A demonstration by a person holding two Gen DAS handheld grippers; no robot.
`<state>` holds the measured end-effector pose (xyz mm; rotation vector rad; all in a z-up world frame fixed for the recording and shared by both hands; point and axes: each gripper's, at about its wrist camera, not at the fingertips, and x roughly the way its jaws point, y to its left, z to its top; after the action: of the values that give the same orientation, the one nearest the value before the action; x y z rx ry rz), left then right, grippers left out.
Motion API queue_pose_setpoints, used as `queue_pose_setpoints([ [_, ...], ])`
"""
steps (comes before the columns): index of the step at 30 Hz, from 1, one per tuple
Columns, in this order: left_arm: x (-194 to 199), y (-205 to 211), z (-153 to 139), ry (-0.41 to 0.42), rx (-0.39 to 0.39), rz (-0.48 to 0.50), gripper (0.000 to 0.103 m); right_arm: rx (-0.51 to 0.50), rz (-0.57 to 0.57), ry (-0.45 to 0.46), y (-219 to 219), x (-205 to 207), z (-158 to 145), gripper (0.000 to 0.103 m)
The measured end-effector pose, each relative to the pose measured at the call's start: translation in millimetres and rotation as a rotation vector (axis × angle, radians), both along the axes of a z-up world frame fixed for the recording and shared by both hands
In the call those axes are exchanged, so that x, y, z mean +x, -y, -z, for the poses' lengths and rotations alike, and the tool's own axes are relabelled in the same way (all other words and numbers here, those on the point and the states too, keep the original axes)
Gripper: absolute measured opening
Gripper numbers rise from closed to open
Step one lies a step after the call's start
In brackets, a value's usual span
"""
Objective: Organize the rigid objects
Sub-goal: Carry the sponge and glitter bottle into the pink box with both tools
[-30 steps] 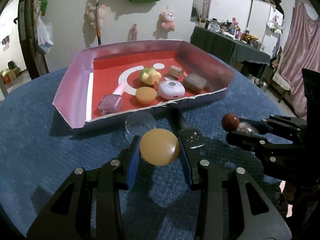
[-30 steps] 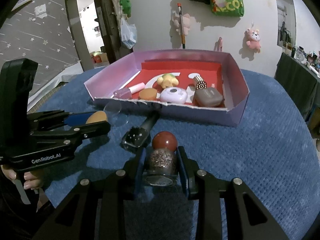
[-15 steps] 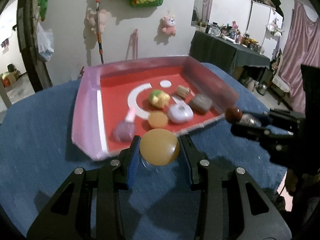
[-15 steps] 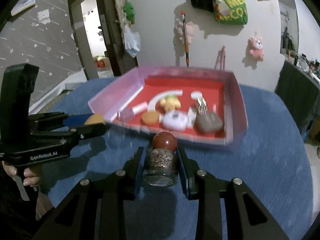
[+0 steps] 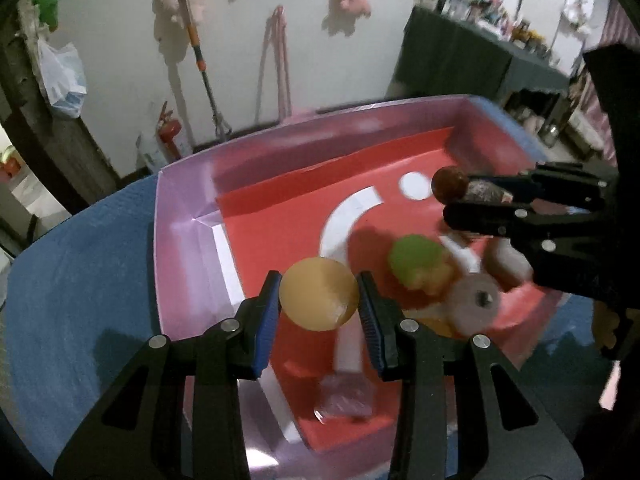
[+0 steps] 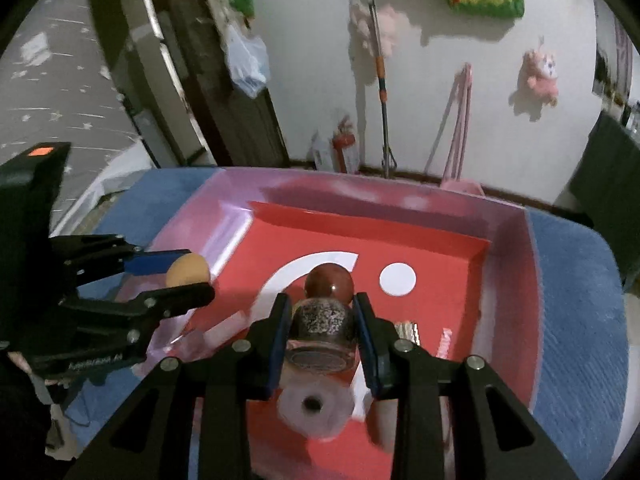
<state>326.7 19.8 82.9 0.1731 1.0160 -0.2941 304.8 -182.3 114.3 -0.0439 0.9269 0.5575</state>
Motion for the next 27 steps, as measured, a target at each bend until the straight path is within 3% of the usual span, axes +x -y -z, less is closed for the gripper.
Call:
queue_pose_setpoints([
  [9,31,4,30,-0.111,0.071,0.000,0.035,-0.101,0.012,-0.128,-16,55,37,0.034],
  [14,34,5,39,-0.151,0.093,-0.008,0.036,-0.174,-0.004,-0.136,-24,63,45,0.034],
  [27,33,2,39,-0.176,0.082,-0.025,0.036,-0.253,-0.011,-0.137,-35,66,54,0.034],
])
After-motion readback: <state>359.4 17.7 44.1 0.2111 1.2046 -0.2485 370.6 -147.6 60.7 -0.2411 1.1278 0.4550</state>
